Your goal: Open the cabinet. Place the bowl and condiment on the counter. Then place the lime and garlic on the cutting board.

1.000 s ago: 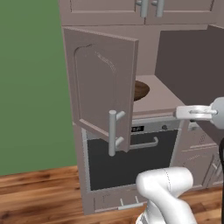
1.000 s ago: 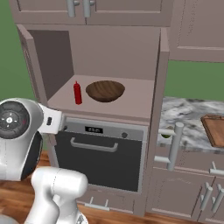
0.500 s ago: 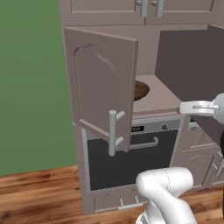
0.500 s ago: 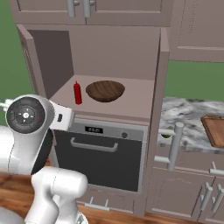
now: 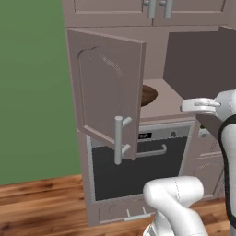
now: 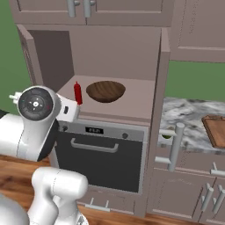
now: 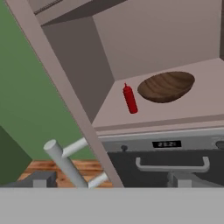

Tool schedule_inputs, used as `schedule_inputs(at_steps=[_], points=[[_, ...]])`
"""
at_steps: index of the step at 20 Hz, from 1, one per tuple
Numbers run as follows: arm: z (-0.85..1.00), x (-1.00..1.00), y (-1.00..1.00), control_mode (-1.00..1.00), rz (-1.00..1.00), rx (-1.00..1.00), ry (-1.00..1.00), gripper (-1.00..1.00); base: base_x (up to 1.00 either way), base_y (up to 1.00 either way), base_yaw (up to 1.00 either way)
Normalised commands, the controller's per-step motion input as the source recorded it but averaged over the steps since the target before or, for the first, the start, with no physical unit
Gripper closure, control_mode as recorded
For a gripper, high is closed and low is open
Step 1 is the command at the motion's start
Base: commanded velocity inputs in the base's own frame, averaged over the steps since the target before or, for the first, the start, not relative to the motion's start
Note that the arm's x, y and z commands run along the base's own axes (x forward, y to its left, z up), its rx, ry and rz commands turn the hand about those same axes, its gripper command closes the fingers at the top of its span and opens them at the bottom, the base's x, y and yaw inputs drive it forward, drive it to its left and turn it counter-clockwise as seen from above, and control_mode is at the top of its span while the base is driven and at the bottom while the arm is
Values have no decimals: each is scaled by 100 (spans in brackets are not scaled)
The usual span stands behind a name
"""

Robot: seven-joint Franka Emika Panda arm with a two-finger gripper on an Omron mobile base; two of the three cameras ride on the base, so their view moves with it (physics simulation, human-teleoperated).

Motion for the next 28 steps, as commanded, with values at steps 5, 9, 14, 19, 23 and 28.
schedule_inputs(at_steps=[5,9,14,19,23,28], points=[[0,25,0,-100,0,0,0,-100,0,0,0],[0,18,2,-100,0,0,0,-100,0,0,0],[0,21,6,-100,0,0,0,-100,0,0,0],[-3,20,15,-100,0,0,0,-100,0,0,0],[-3,20,17,-100,0,0,0,-100,0,0,0],[-3,20,15,-100,0,0,0,-100,0,0,0]])
